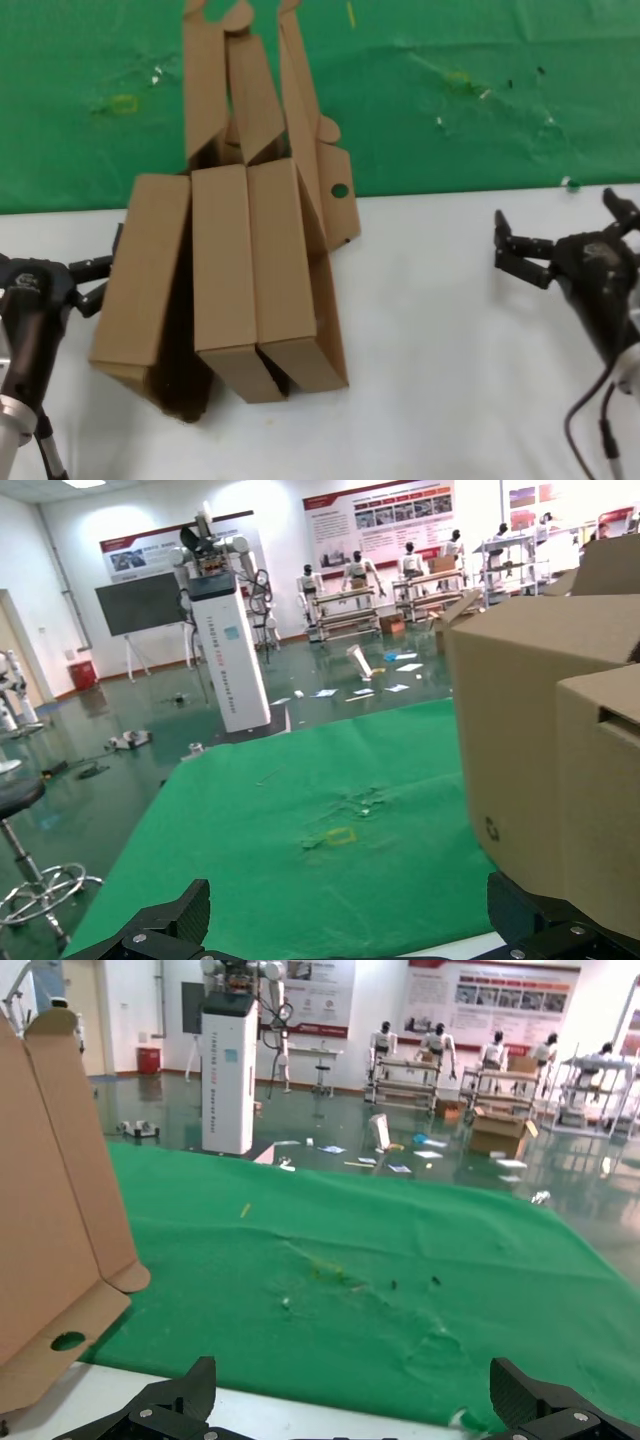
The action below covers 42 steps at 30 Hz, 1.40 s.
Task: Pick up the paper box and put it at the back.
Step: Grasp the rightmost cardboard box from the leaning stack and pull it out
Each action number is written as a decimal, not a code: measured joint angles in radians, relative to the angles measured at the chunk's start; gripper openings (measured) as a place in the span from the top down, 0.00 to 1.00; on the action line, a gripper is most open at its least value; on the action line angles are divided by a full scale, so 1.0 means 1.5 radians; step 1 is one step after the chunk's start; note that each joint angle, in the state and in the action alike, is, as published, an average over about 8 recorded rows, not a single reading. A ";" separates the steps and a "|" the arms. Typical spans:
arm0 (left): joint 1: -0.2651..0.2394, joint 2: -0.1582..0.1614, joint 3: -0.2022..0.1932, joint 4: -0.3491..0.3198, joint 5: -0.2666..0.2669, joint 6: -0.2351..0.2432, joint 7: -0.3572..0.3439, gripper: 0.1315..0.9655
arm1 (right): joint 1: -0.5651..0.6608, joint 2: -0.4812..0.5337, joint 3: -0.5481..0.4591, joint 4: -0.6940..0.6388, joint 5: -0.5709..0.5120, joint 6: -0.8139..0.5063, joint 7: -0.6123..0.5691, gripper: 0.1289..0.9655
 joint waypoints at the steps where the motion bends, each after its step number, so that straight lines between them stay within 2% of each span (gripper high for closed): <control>1: 0.000 0.002 -0.001 0.000 0.000 0.004 0.001 0.00 | -0.006 0.007 0.000 0.009 0.000 0.003 0.000 0.00; 10: -0.003 0.028 -0.016 0.012 0.000 0.037 0.022 0.00 | -0.077 0.105 0.000 0.114 0.016 0.040 -0.006 0.00; 14: -0.007 0.038 -0.023 0.019 -0.001 0.044 0.030 0.00 | -0.100 0.135 0.017 0.144 0.014 0.023 -0.020 0.00; 18: -0.010 0.047 -0.032 0.026 -0.004 0.046 0.036 0.00 | -0.124 0.142 0.050 0.167 0.017 -0.041 -0.060 0.00; 23: -0.011 0.059 -0.047 0.034 -0.008 0.048 0.042 0.00 | -0.157 0.132 0.085 0.196 0.045 -0.159 -0.152 0.00; 30: -0.011 0.068 -0.064 0.042 -0.012 0.046 0.046 0.00 | -0.192 0.125 0.079 0.225 0.082 -0.313 -0.286 0.00; 34: -0.010 0.065 -0.058 0.046 -0.007 0.036 0.054 0.00 | -0.209 0.140 0.069 0.237 0.082 -0.371 -0.345 0.00; 42: -0.007 0.048 -0.017 0.047 0.022 0.001 0.077 0.00 | -0.245 0.191 0.089 0.253 0.077 -0.430 -0.398 0.00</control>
